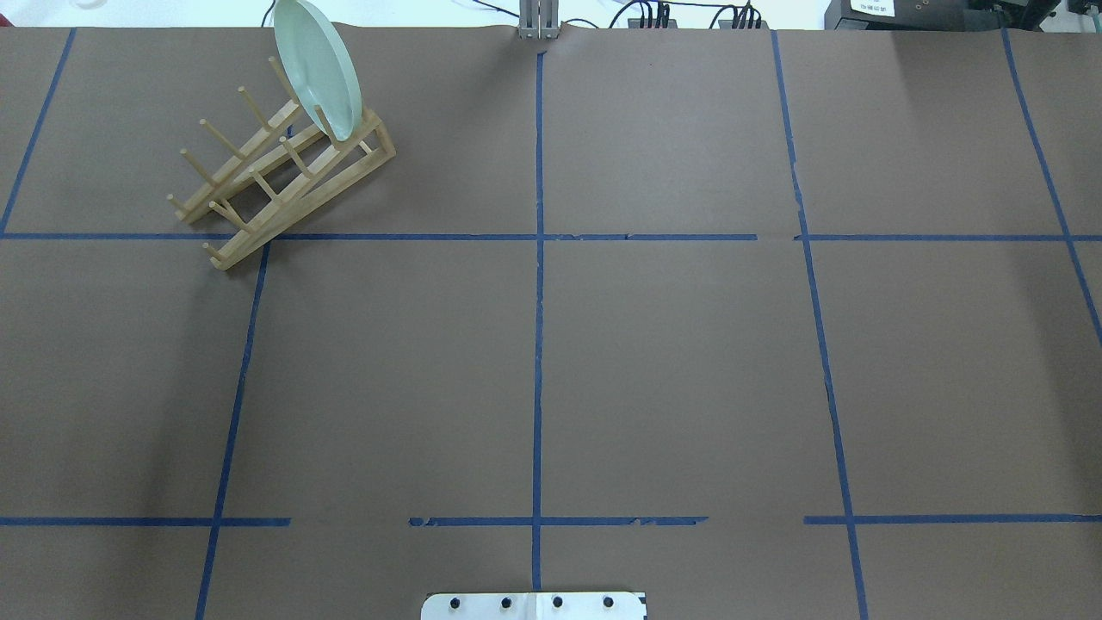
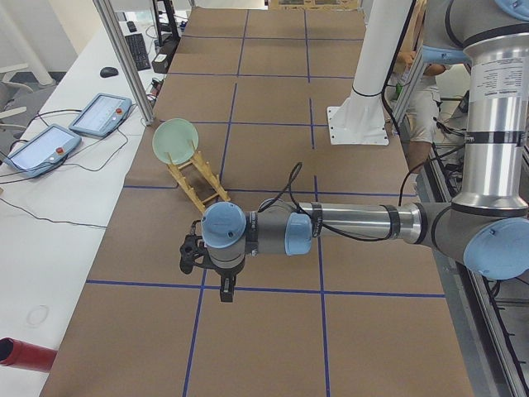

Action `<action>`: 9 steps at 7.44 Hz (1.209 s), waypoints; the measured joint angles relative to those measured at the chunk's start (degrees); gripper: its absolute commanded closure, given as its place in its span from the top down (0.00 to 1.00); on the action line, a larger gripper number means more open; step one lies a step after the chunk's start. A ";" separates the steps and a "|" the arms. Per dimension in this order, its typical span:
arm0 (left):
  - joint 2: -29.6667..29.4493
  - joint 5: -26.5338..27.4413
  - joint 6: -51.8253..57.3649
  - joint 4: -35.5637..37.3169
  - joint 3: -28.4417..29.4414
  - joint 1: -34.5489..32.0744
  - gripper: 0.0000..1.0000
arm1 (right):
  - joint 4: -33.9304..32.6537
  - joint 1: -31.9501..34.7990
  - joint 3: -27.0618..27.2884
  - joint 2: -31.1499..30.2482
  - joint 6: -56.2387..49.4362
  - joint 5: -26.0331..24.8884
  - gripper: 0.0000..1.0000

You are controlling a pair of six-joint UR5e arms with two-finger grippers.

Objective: Place plate on table

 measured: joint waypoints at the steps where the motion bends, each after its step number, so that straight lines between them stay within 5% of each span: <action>1: 0.16 0.10 0.02 -1.29 -0.24 0.41 1.00 | 0.00 0.00 0.00 0.00 0.00 0.00 1.00; 6: 1.97 -1.75 -2.05 -9.67 0.01 1.46 1.00 | 0.00 0.00 -0.03 0.00 0.00 0.00 1.00; 9: -1.54 -9.16 -34.43 -28.67 1.52 6.68 1.00 | 0.00 0.00 -0.08 0.00 0.00 0.00 1.00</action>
